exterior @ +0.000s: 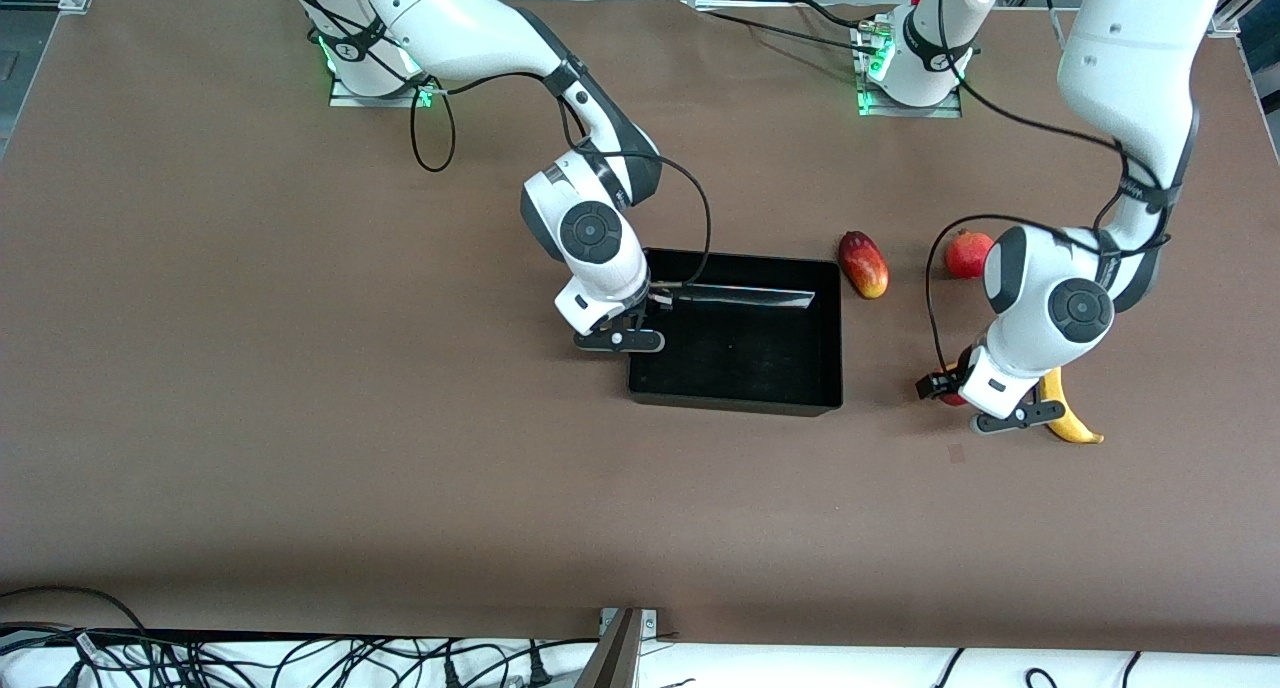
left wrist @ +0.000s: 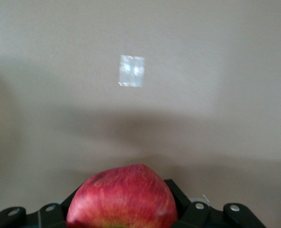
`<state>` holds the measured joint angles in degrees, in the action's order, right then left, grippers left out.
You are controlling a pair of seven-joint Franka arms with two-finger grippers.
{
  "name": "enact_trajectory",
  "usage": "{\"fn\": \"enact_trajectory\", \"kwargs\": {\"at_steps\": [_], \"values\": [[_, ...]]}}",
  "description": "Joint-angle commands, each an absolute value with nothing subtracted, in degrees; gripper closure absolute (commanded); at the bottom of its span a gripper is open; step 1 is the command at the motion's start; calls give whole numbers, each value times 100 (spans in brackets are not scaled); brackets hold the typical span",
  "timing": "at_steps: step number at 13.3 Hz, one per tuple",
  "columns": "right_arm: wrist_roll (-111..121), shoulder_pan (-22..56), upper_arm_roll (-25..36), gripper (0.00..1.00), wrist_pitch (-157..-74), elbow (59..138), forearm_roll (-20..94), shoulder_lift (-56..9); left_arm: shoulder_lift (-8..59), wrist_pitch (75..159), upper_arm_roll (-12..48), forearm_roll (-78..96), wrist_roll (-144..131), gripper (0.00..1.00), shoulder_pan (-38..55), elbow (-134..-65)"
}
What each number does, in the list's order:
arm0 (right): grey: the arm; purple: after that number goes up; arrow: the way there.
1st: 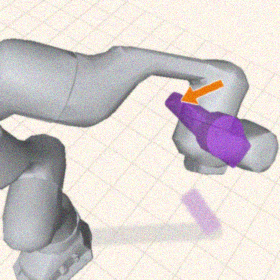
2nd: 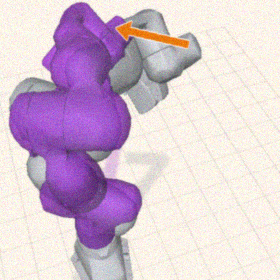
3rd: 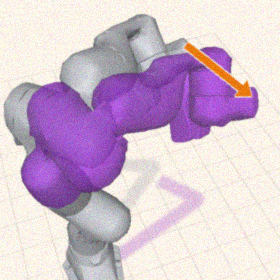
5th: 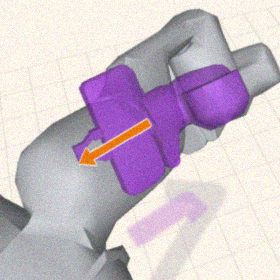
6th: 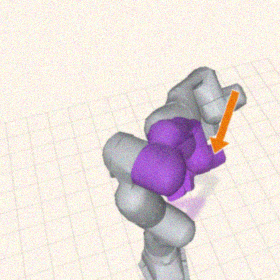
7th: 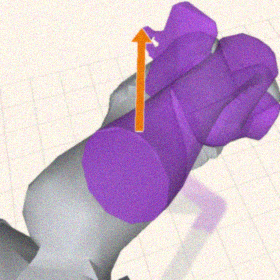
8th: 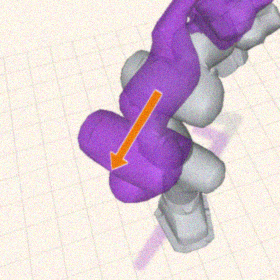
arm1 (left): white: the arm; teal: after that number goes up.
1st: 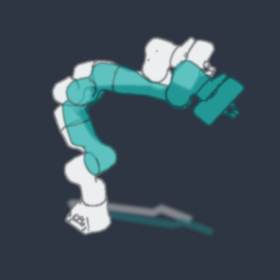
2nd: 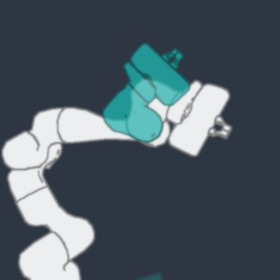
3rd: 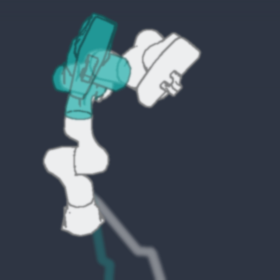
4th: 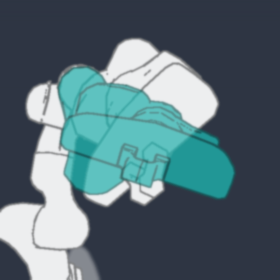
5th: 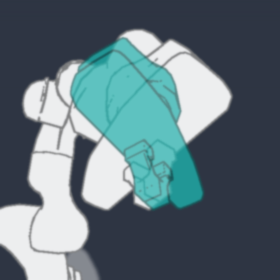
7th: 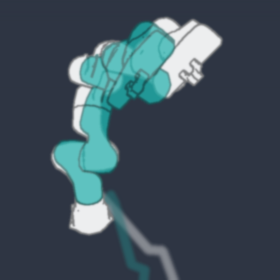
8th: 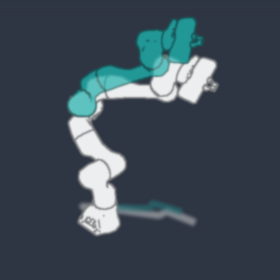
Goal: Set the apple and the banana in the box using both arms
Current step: 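Slide the black box toward the fruit with the right gripper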
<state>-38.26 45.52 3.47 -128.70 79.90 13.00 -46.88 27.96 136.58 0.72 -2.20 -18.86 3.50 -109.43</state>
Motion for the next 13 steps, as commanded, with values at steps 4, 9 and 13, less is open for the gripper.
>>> {"fn": "enact_trajectory", "kwargs": {"at_steps": [4,9,13], "values": [[-3824,4553,448,0,-12876,7805,1450,-4659,1643,11848,605,-316,-2679,100,896,-10715],[-3395,3545,475,0,-11701,7813,1398,-3668,1749,11918,1080,-246,-3232,100,1054,-10688],[-2692,2629,544,0,-10515,7875,1459,-2797,2152,12453,1739,-308,-3919,100,1177,-10696]]}}
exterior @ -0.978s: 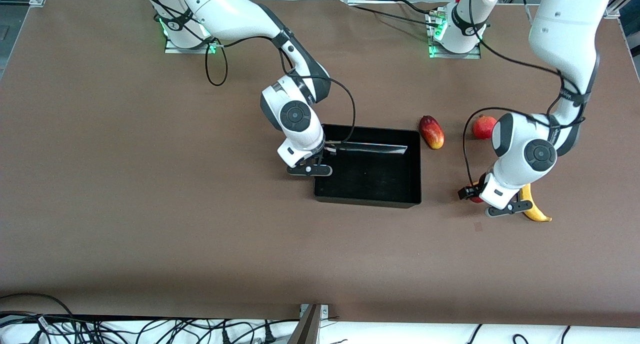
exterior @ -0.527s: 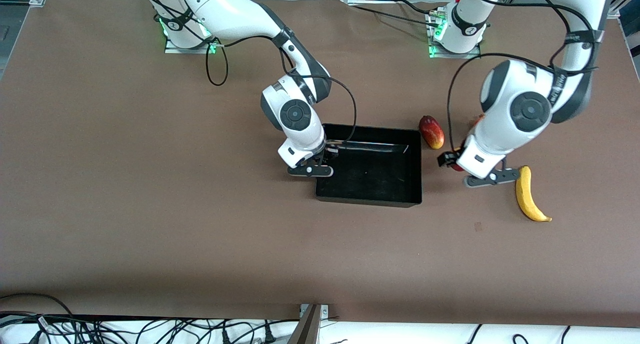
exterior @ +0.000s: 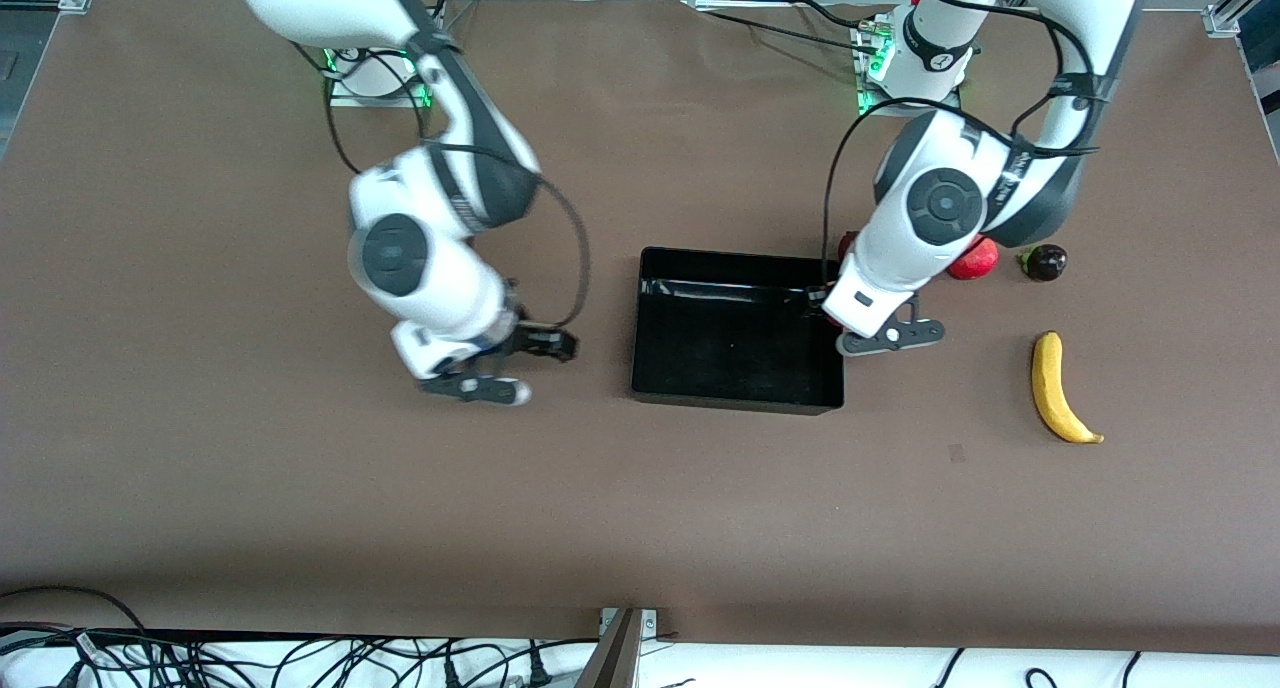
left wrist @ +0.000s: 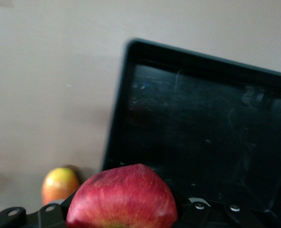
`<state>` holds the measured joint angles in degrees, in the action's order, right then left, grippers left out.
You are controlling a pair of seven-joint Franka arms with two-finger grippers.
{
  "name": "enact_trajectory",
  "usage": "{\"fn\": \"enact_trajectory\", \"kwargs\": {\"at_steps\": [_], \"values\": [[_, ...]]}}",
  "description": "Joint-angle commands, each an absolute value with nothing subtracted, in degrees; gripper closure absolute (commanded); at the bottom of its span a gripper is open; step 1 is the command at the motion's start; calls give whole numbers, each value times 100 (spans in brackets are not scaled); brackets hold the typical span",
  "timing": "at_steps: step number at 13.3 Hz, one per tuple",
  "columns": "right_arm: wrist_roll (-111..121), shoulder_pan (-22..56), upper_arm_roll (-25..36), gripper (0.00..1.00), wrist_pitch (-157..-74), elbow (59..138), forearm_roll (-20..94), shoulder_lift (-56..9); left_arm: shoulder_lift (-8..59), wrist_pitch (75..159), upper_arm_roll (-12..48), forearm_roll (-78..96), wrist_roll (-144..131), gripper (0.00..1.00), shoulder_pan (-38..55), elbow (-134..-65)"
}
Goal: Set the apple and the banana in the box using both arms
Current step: 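Retract the right gripper while the left gripper carries the apple over the box, then lower the apple into the box and open the left gripper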
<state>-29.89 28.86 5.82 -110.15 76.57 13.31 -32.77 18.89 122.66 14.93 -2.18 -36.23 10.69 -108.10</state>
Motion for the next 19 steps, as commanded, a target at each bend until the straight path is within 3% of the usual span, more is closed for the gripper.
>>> {"fn": "enact_trajectory", "kwargs": {"at_steps": [1,4,8,11,15,16,19], "values": [[-2298,2558,684,0,-10312,7979,1459,-2543,2266,12593,1792,-308,-3972,100,1273,-10696],[-1356,2540,1299,0,-9915,8550,1459,-1699,2828,13129,2161,-316,-4271,100,1459,-10696],[-827,2523,1854,0,-9387,9182,1354,-811,3251,13710,2188,-412,-4525,100,1757,-10696],[-511,2164,1724,0,-9378,9773,775,-116,3620,14044,2197,-1254,-5350,100,1889,-10696],[-79,1267,1047,0,-9360,9861,519,35,4033,14492,2206,-1600,-5677,98,1934,-10705],[-79,1135,924,0,-9360,9853,484,35,4034,14537,2206,-1634,-5686,92,1934,-10705],[-88,1081,835,0,-9369,9774,343,26,3982,14485,2215,-1661,-5983,31,1916,-10714]]}}
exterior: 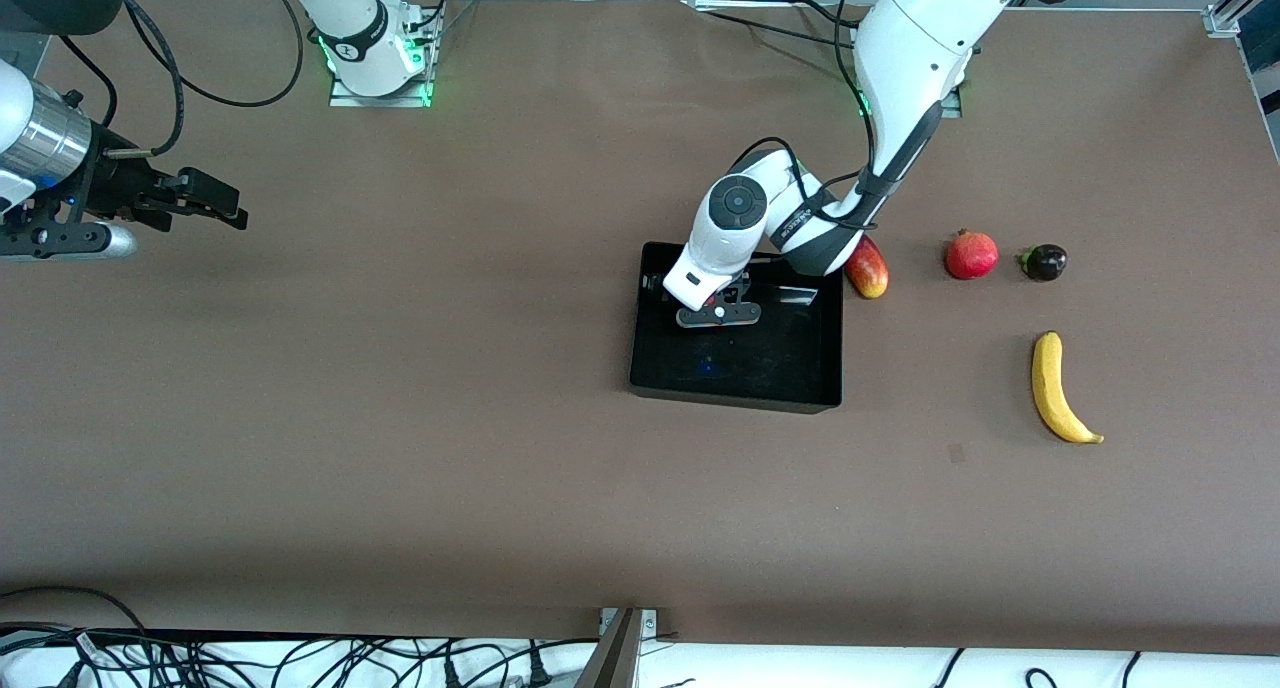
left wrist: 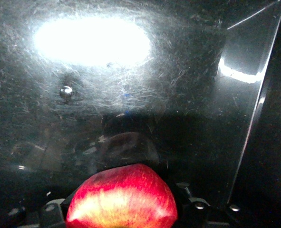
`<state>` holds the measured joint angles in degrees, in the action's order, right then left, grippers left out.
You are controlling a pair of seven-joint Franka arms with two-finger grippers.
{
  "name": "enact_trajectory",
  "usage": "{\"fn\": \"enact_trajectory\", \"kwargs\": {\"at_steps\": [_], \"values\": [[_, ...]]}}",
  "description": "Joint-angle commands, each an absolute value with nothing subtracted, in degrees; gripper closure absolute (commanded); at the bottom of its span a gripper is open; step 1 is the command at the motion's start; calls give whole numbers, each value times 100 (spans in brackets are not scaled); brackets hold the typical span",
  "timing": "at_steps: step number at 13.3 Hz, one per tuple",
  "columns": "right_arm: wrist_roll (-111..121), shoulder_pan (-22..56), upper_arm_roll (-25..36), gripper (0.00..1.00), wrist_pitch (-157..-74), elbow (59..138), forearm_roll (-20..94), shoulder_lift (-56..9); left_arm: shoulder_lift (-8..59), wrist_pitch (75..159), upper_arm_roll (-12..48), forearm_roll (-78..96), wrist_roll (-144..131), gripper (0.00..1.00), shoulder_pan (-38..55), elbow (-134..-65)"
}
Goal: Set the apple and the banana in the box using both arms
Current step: 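Lower the apple into the box and open the left gripper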
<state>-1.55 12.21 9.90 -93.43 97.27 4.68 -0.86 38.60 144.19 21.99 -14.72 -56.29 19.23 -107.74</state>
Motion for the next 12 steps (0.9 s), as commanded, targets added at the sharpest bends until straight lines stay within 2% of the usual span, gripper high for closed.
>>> {"fn": "enact_trajectory", "kwargs": {"at_steps": [1,7,9,12], "values": [[-88,1081,835,0,-9369,9756,317,18,3877,14423,2215,-1661,-6264,0,1916,-10723],[-141,1107,853,0,-9282,9440,185,-79,2850,12843,2250,-1312,-6302,0,1689,-10696],[-141,1107,853,0,-9281,9422,158,-105,2559,12351,2215,-1030,-5638,0,1321,-10627],[-167,1099,861,0,-9299,9325,149,-158,2487,11576,1979,-1019,-3821,0,451,-10556]]}}
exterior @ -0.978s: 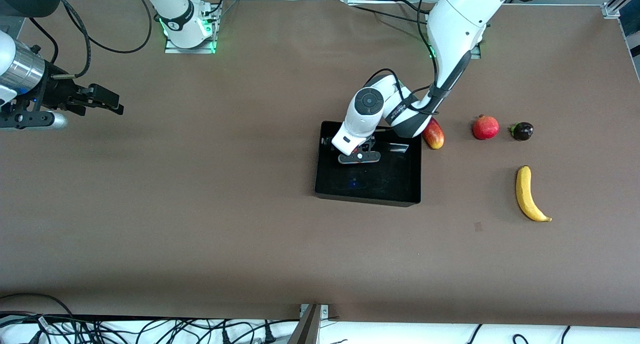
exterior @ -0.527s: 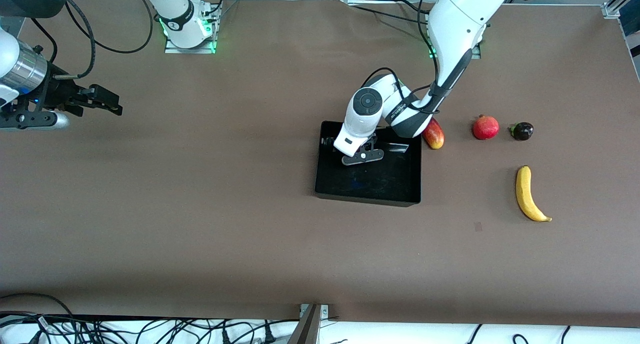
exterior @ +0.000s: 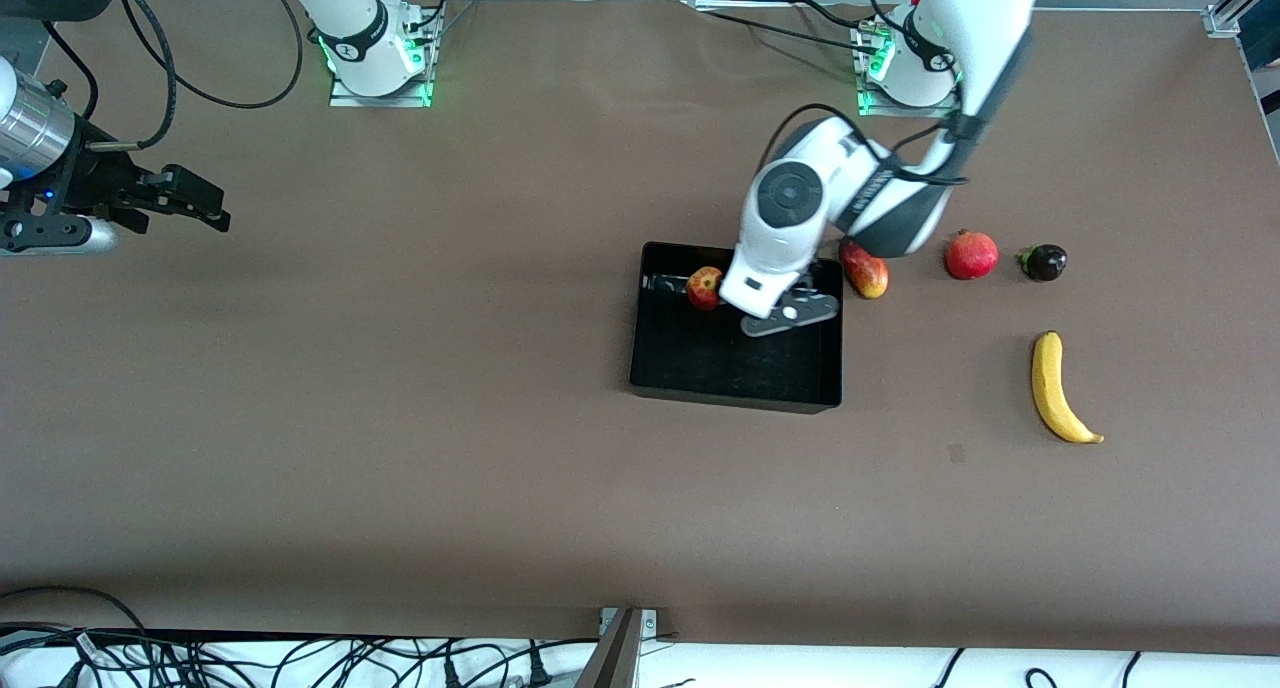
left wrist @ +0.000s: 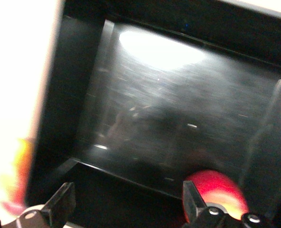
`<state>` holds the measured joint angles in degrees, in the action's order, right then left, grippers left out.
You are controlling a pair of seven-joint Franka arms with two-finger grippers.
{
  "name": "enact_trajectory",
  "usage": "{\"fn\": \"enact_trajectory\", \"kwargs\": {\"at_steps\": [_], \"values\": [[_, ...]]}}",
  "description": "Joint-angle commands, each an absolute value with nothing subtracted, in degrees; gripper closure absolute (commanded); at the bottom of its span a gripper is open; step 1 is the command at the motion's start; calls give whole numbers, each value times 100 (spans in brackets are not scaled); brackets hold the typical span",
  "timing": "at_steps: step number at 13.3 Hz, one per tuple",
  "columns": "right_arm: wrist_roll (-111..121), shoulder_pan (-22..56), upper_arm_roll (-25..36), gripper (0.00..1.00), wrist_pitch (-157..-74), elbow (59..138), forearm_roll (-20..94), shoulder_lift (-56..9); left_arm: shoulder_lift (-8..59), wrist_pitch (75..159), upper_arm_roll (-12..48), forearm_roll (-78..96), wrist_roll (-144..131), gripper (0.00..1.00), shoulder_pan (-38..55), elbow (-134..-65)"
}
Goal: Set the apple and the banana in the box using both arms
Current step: 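Lower the apple into the box and open the left gripper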
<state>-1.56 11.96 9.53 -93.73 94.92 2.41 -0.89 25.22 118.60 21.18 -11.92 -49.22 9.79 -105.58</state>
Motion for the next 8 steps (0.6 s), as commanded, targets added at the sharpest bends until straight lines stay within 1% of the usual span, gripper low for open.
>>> {"fn": "enact_trajectory", "kwargs": {"at_steps": [1,2,3,4,5,6,8], "values": [[-158,1090,861,0,-9308,9325,149,-176,2522,11593,1760,-1072,-3153,0,205,-10556],[-158,1099,861,0,-9308,9325,149,-176,2575,11645,1575,-1090,-2494,0,-24,-10512],[-167,1099,861,0,-9290,9325,149,-176,2697,11593,1408,-1116,-1878,0,-296,-10285],[-167,1099,861,0,-9299,9325,149,-176,2759,11601,1215,-1125,-1298,0,-464,-10205],[-167,1099,861,0,-9299,9325,149,-176,2786,11671,813,-1247,-744,0,-483,-10178],[-176,1099,861,0,-9299,9325,149,-176,2847,11881,521,-1352,-155,0,-518,-10152],[-176,1099,861,0,-9299,9325,149,-176,3049,12425,151,-1354,787,0,-685,-10169]]}}
